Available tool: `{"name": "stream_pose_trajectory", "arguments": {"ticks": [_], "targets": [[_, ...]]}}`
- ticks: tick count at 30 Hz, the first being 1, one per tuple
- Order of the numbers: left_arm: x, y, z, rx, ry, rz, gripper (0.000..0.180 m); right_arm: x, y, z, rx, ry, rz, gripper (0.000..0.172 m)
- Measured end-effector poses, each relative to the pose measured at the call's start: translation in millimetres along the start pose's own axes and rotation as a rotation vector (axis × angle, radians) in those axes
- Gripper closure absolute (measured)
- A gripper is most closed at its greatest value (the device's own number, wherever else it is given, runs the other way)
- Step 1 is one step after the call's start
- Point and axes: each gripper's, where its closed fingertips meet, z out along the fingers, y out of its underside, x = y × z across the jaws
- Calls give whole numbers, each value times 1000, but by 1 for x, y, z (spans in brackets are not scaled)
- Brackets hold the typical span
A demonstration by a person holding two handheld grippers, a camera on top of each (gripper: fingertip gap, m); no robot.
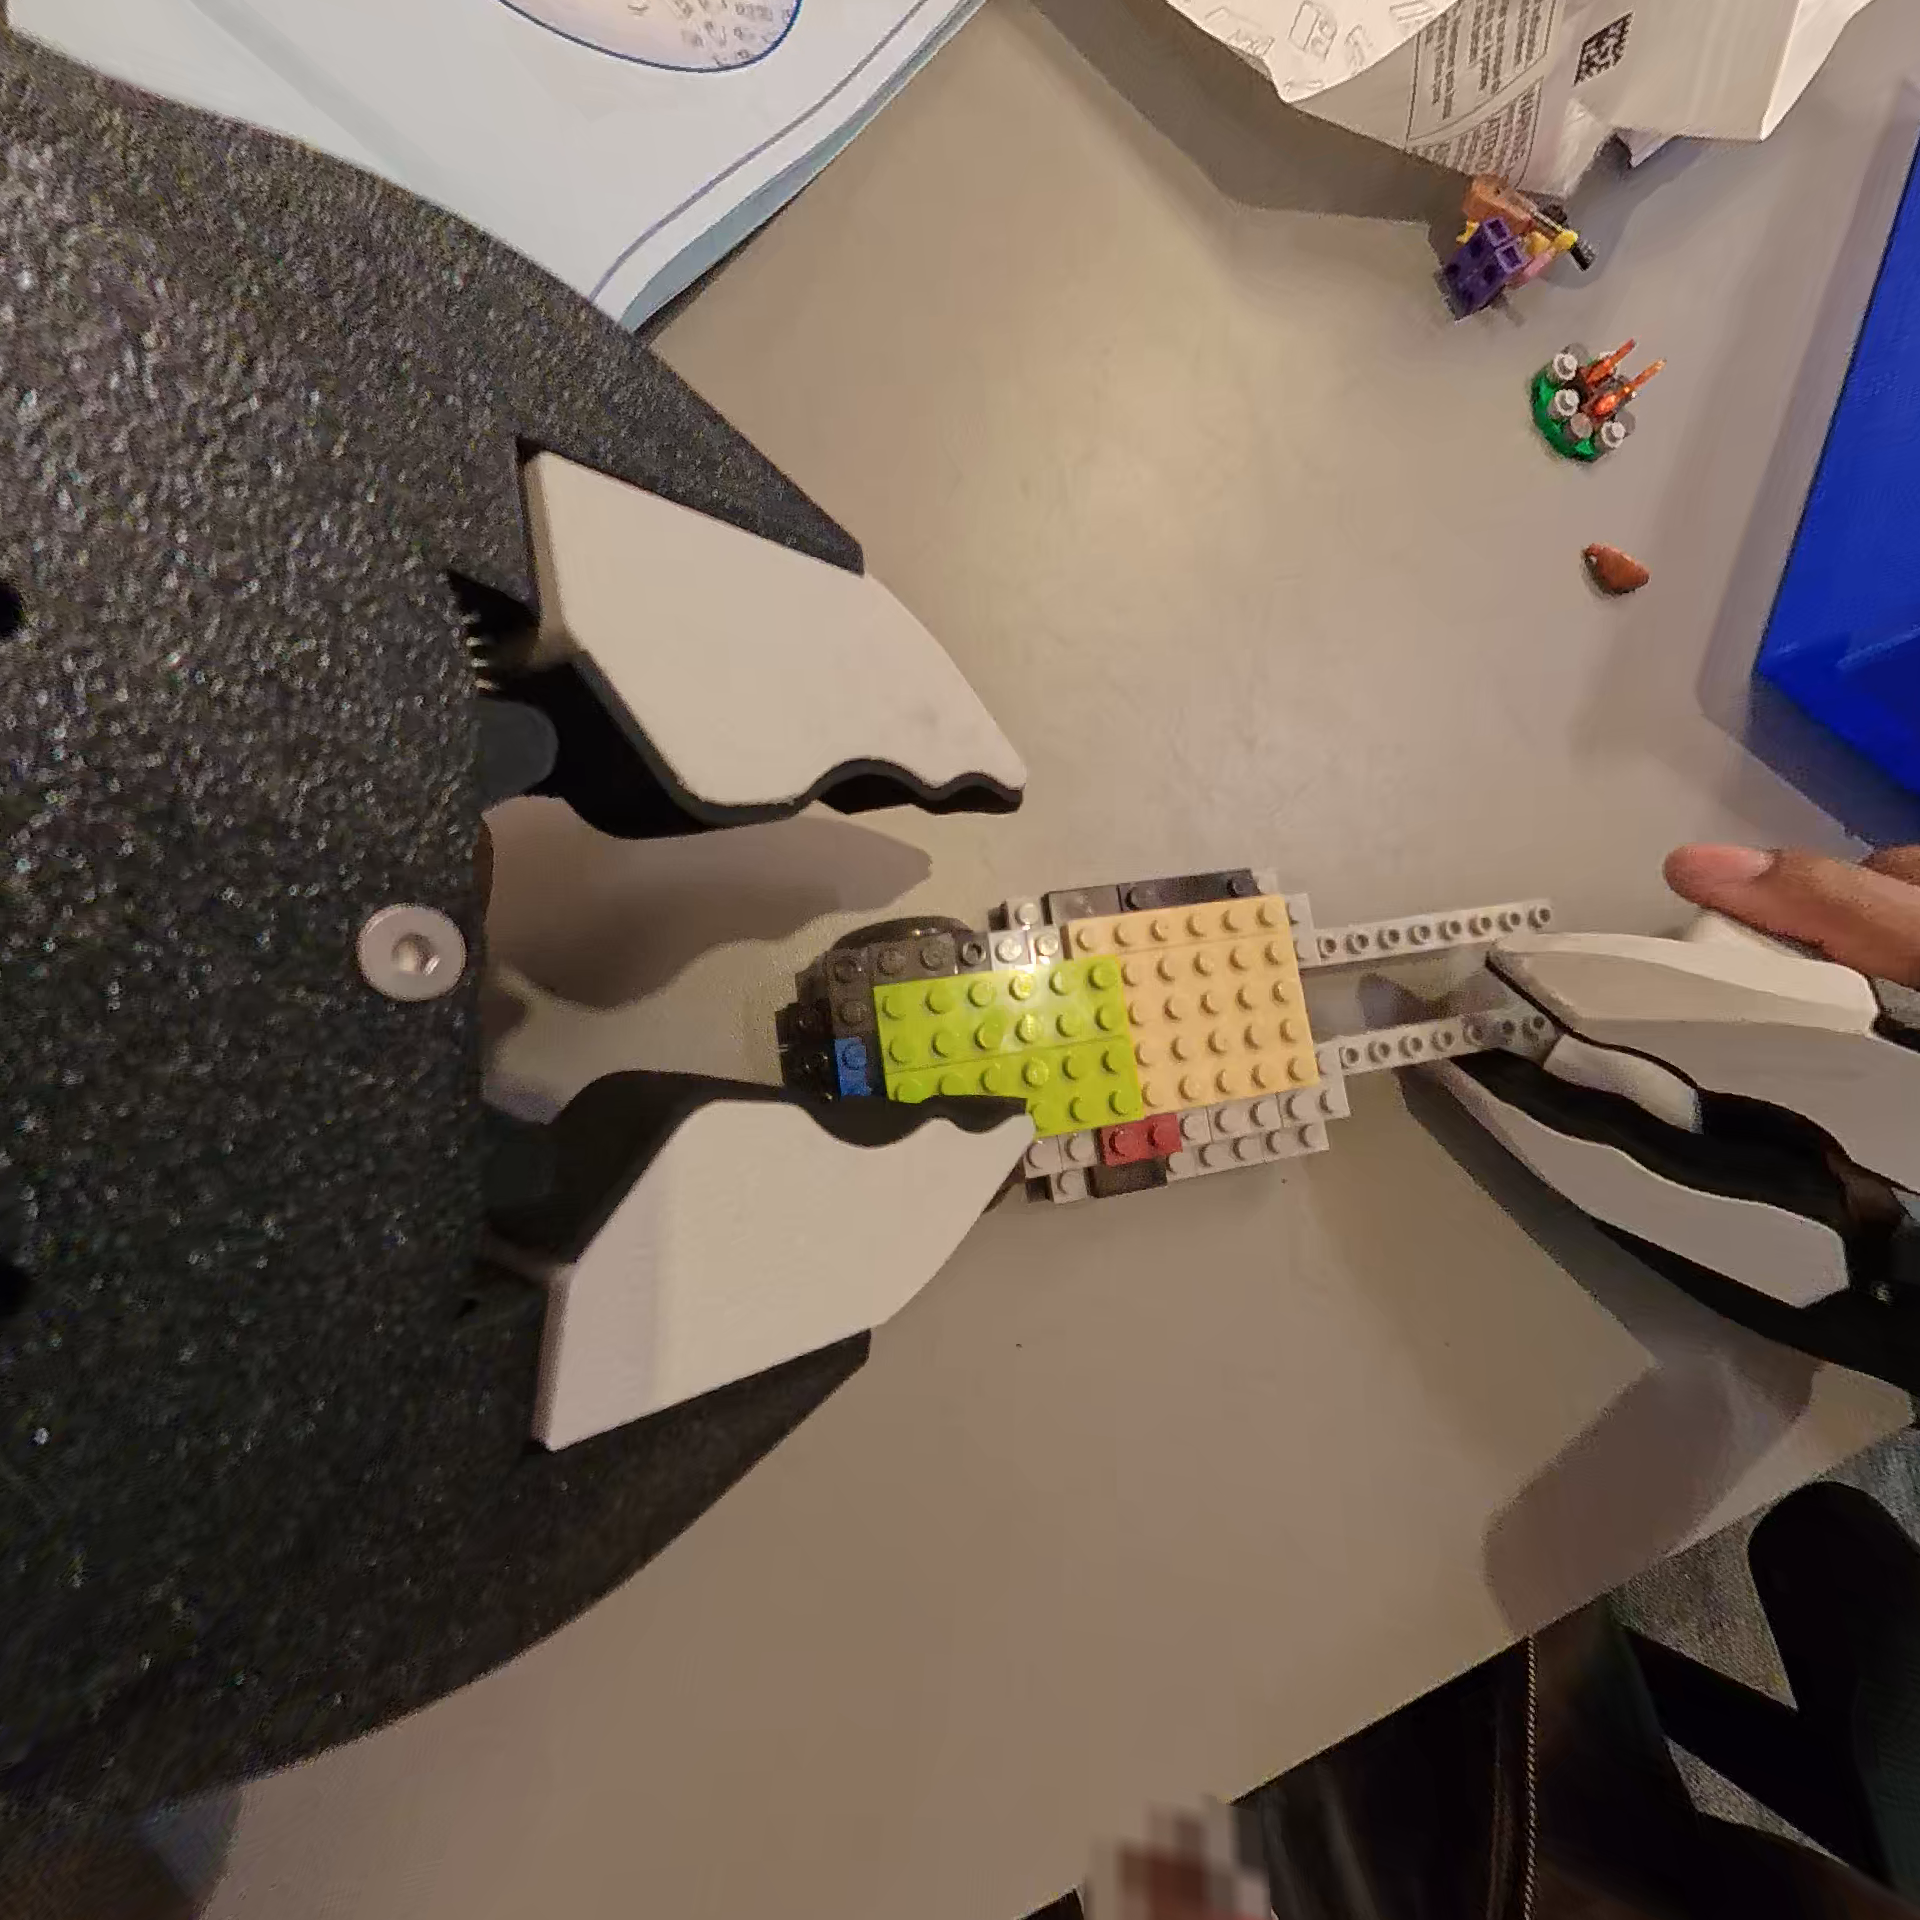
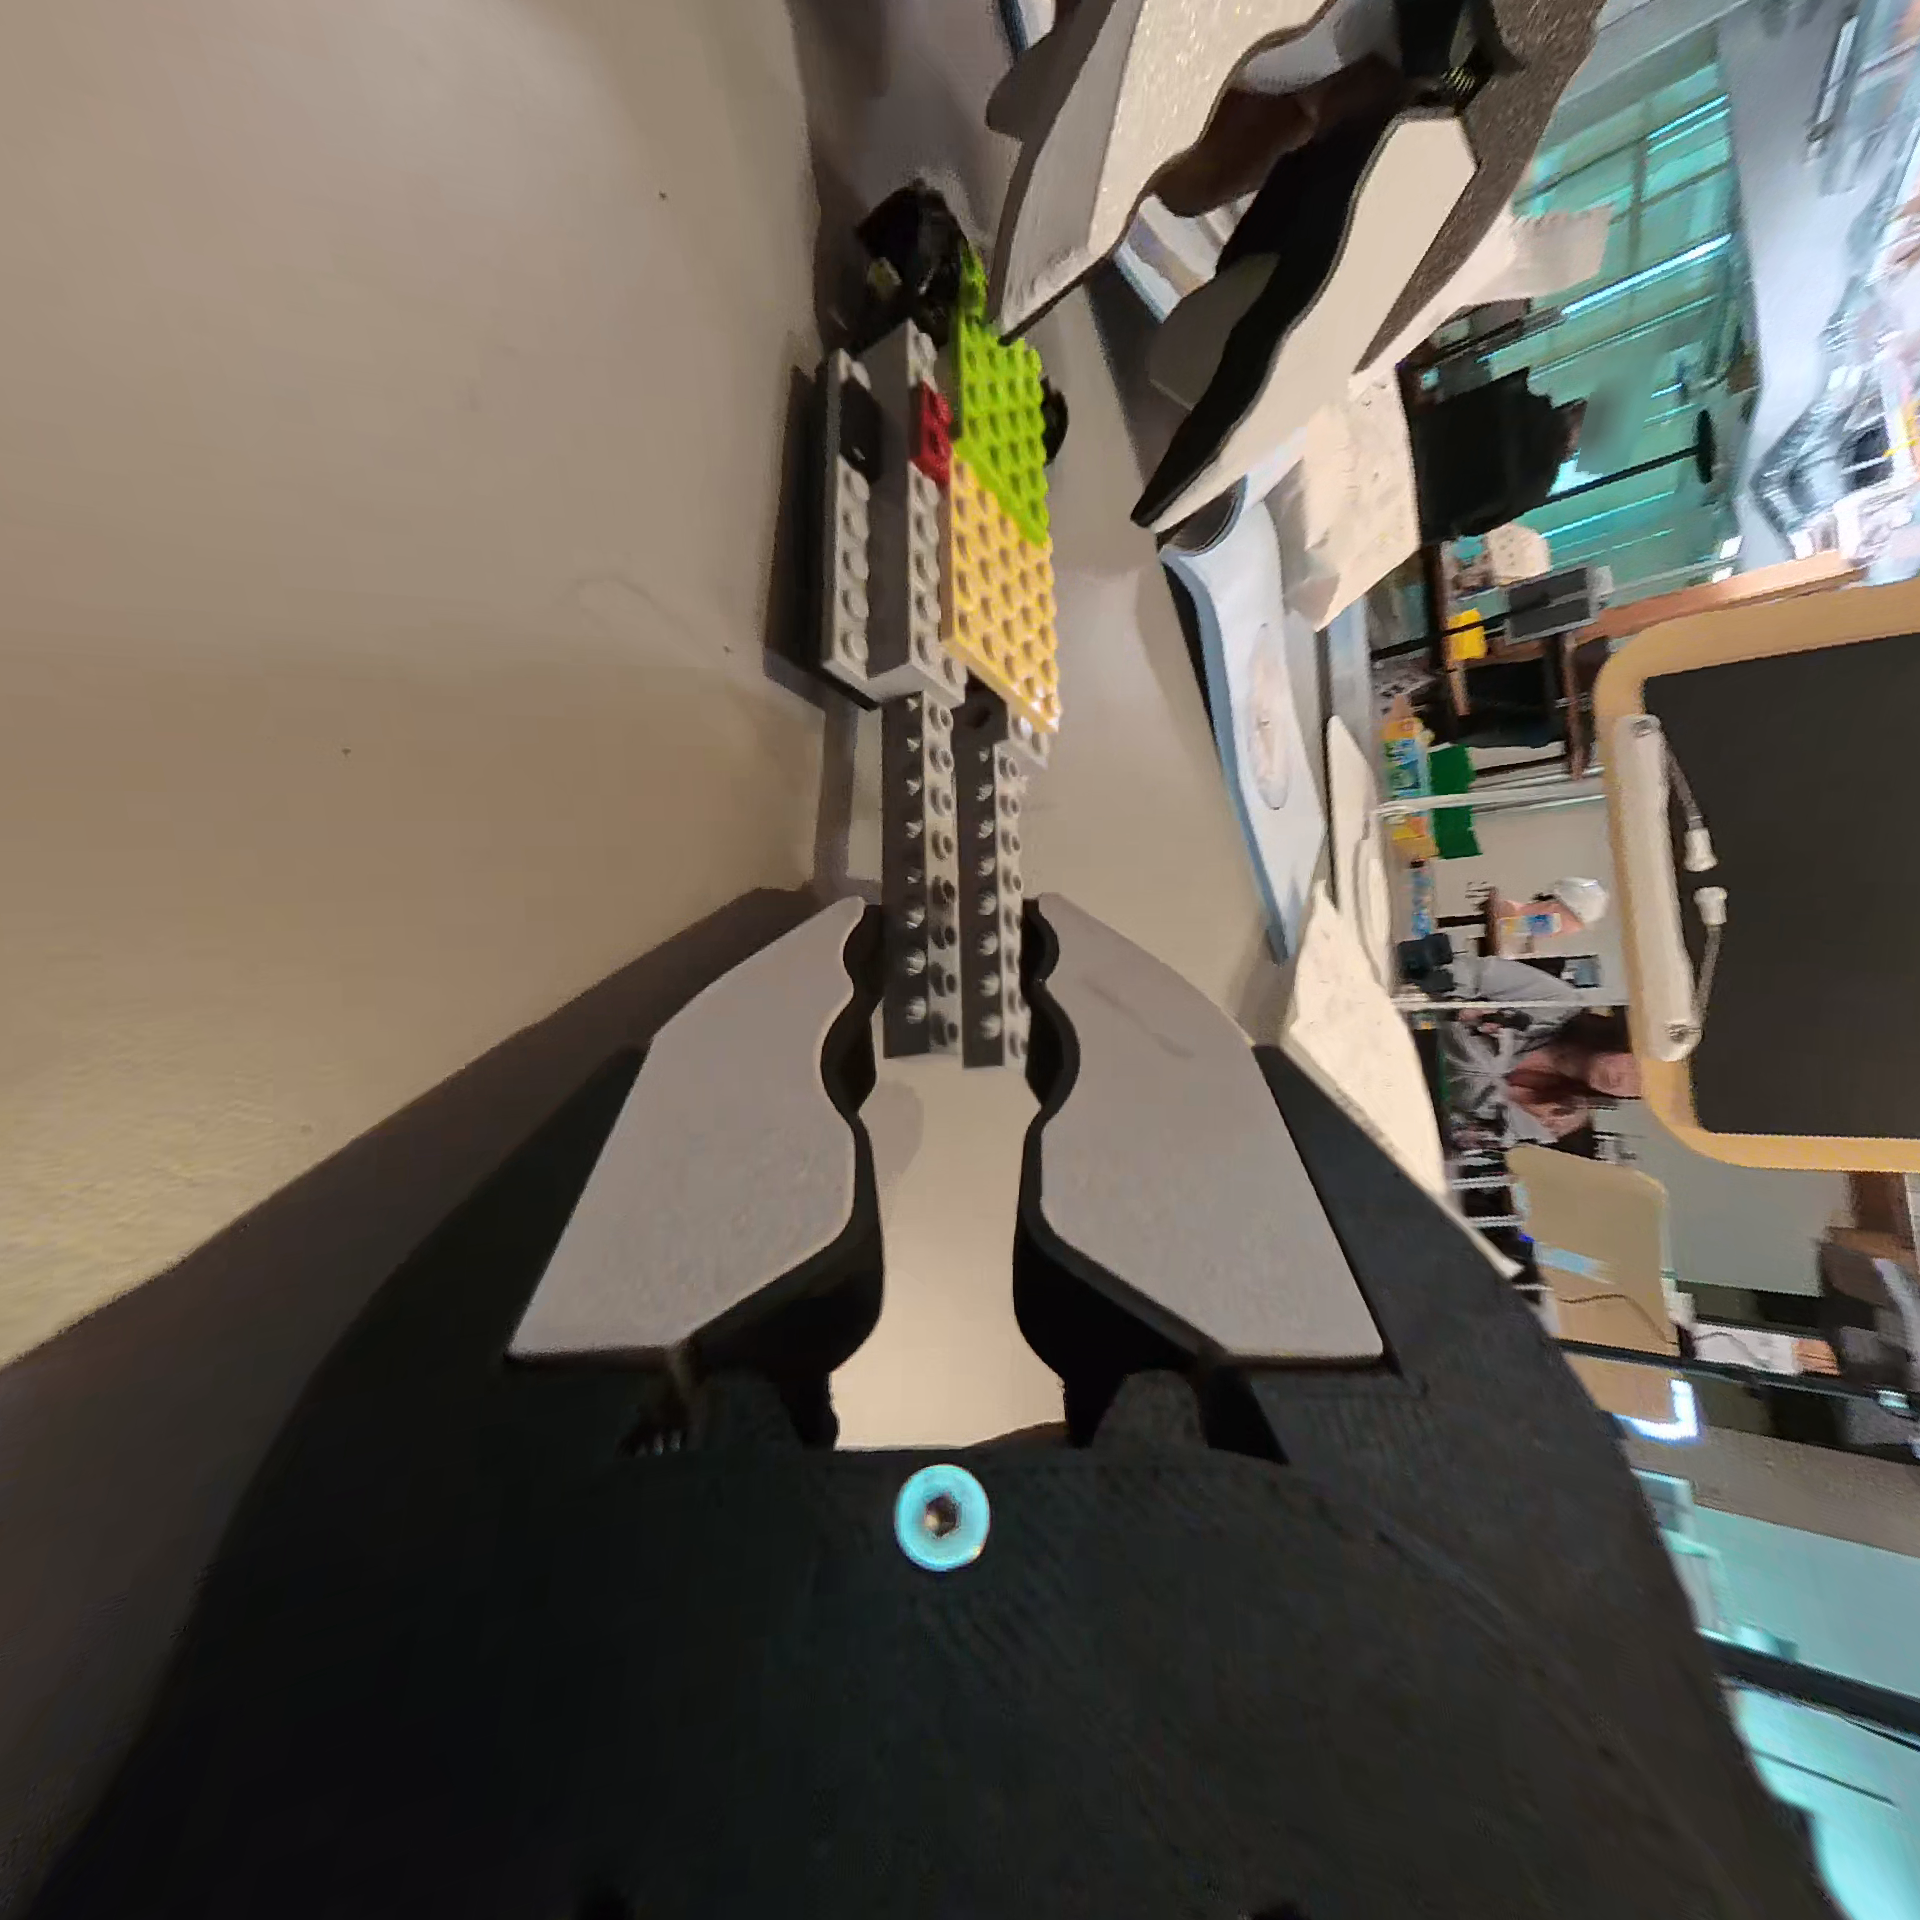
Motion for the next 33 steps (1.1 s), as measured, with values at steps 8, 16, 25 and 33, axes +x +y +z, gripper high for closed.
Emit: {"name": "stream_pose_trajectory", "arguments": {"ticks": [8, 16, 25, 33], "targets": [[-3, 2, -1, 4, -6, -16, 128, -4, 7, -10, 11, -120, 172, 142], [-10, 4, 1, 50, -23, -59, 129, 3, 15, -10, 61, -208, 386, 139], [-14, -6, -6, 169, -27, -119, 129, 19, -4, -11, 193, -399, 638, 129], [6, -3, -2, 144, 84, -141, 121, 25, -26, 2, 159, -435, 680, 127]]}}
